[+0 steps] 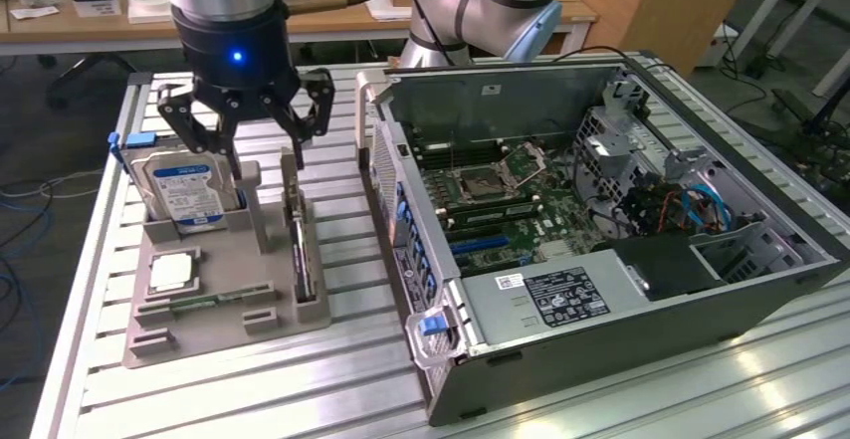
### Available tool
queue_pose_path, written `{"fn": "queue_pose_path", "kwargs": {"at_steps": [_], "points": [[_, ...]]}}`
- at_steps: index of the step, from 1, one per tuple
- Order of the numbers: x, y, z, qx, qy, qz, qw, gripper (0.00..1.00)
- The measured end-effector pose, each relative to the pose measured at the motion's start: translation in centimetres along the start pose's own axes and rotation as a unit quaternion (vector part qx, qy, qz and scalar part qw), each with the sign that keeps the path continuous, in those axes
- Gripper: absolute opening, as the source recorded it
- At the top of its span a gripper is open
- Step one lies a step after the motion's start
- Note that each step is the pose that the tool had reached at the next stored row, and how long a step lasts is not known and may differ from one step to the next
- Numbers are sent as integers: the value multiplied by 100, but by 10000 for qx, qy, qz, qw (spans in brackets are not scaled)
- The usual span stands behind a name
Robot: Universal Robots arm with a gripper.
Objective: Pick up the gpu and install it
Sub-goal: 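Pick up the gpu and move the gpu toward the slot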
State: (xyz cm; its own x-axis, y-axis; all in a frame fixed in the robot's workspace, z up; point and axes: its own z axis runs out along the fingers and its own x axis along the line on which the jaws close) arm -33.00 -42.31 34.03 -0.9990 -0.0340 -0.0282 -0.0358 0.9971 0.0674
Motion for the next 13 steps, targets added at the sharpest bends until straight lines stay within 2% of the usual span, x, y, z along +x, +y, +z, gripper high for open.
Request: {"fn": "queue_pose_path", "kwargs": {"at_steps": [13], "points": [[2, -7, 81, 0, 0, 0, 10000, 65]]}}
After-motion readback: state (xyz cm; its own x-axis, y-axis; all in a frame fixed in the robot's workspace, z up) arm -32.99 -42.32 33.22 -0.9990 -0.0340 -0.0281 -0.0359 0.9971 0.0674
